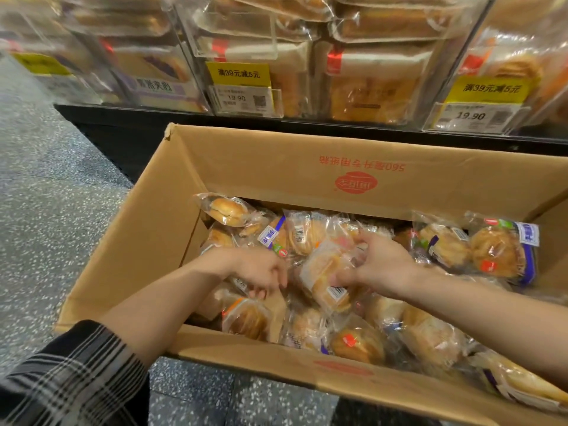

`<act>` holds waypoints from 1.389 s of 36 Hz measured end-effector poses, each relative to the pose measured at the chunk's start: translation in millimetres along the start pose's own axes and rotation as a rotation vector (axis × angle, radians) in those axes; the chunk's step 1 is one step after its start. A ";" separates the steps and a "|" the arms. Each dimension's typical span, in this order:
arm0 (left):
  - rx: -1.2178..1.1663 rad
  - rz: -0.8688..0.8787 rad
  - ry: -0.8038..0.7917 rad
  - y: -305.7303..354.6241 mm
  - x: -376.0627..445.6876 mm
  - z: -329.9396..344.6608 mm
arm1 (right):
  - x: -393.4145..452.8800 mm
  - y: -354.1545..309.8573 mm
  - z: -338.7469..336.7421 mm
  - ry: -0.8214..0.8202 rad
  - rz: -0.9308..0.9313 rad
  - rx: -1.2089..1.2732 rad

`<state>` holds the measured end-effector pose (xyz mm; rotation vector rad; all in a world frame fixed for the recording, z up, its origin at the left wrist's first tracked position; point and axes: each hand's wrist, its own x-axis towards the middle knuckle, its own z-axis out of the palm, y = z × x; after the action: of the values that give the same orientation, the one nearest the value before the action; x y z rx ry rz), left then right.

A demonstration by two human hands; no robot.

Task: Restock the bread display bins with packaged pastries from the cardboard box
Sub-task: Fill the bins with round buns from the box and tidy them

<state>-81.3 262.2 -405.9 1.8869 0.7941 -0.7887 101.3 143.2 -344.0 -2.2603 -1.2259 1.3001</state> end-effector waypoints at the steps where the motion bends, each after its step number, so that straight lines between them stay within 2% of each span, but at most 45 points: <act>1: 0.097 -0.021 -0.162 -0.7 -2.7 3.5 | 1.7 1.0 -0.3 0.010 0.020 0.007; 3: 0.245 -0.056 -0.362 -0.2 -5.8 11.5 | 4.0 3.4 -1.2 0.013 0.074 0.049; 5: 0.317 -0.082 -0.398 -3.0 -3.3 17.6 | 4.3 5.0 -1.7 0.004 0.112 0.041; 8: 0.382 -0.105 -0.279 -10.4 2.8 20.0 | 4.1 5.6 -2.6 0.000 0.111 0.014; 10: 0.326 -0.099 -0.193 -16.8 5.6 19.0 | 3.4 5.4 -3.4 0.000 0.100 0.003; 16: 0.319 0.019 -0.014 -16.3 2.8 6.6 | 6.6 5.2 -3.3 0.007 0.053 -0.007; 20: 0.006 0.154 0.230 -8.1 -9.6 -13.9 | 6.2 4.1 -9.6 0.090 0.025 -0.069; 23: -0.158 0.175 0.414 0.5 -14.3 -20.8 | 7.1 6.1 -15.0 0.127 0.028 -0.045; 27: -0.351 0.151 0.456 5.2 -9.9 -15.0 | 8.4 5.4 -23.8 0.247 0.021 0.123; 31: -0.619 0.152 0.542 6.9 -3.6 -10.4 | 4.5 -0.7 -29.0 0.335 -0.155 0.064; 35: -0.976 0.207 0.606 15.2 -7.8 -13.0 | -1.4 -7.1 -25.4 0.334 -0.298 -0.046; 40: -1.184 0.258 0.656 19.7 -12.9 -15.7 | -7.4 -15.1 -25.5 0.239 -0.442 0.015; 43: -1.197 0.266 0.699 18.7 -11.2 -17.5 | -7.9 -16.0 -22.3 0.214 -0.472 0.090; 50: -1.032 0.265 0.699 32.0 -17.0 -12.9 | -4.6 -17.0 -21.4 0.435 -0.454 0.183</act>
<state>-63.6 258.4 -372.0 1.2163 1.0532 0.4602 108.2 153.7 -319.4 -1.8523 -1.2873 0.6794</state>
